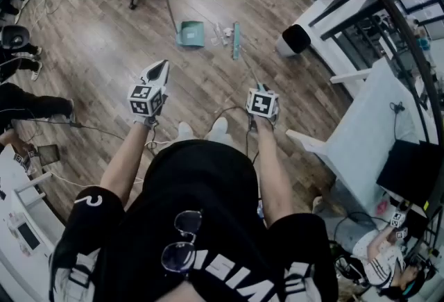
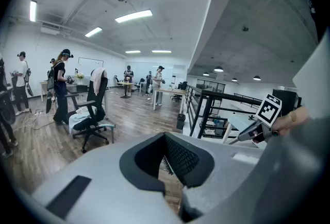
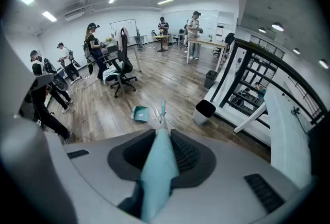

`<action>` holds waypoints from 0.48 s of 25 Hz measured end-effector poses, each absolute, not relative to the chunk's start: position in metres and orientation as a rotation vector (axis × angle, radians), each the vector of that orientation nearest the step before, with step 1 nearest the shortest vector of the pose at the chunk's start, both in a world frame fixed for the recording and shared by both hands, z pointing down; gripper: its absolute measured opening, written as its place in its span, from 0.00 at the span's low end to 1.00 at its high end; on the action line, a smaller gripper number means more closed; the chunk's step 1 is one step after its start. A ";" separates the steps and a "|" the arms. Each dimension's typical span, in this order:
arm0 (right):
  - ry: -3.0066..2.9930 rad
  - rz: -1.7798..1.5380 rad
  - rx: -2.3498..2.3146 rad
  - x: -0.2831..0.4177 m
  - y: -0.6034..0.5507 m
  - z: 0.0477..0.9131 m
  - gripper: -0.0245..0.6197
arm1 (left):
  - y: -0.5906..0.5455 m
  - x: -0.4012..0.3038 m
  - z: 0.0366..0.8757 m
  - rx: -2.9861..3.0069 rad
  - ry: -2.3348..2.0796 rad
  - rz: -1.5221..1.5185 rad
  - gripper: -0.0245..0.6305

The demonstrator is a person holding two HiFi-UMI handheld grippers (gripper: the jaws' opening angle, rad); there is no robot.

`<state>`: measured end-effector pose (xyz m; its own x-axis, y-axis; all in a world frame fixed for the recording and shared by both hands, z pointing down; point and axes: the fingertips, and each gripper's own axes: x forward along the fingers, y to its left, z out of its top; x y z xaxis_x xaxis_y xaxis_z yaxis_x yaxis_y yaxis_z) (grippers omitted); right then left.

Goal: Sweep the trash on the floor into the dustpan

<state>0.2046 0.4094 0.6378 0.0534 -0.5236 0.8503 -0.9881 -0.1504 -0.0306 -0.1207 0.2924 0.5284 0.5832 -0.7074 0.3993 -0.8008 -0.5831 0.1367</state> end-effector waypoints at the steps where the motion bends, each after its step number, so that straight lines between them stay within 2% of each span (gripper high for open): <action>1: -1.520 1.004 1.736 0.208 0.408 0.639 0.17 | 0.291 -0.117 0.529 2.512 -1.237 0.440 0.04; 12: -1.521 1.046 1.704 0.241 0.388 0.657 0.17 | 0.272 -0.080 0.536 2.509 -1.256 0.462 0.04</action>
<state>0.2414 0.3881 0.6568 0.0233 -0.4976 0.8671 -0.9877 -0.1455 -0.0570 -0.0798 0.2721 0.5360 0.5669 -0.7146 0.4099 -0.8100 -0.5743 0.1189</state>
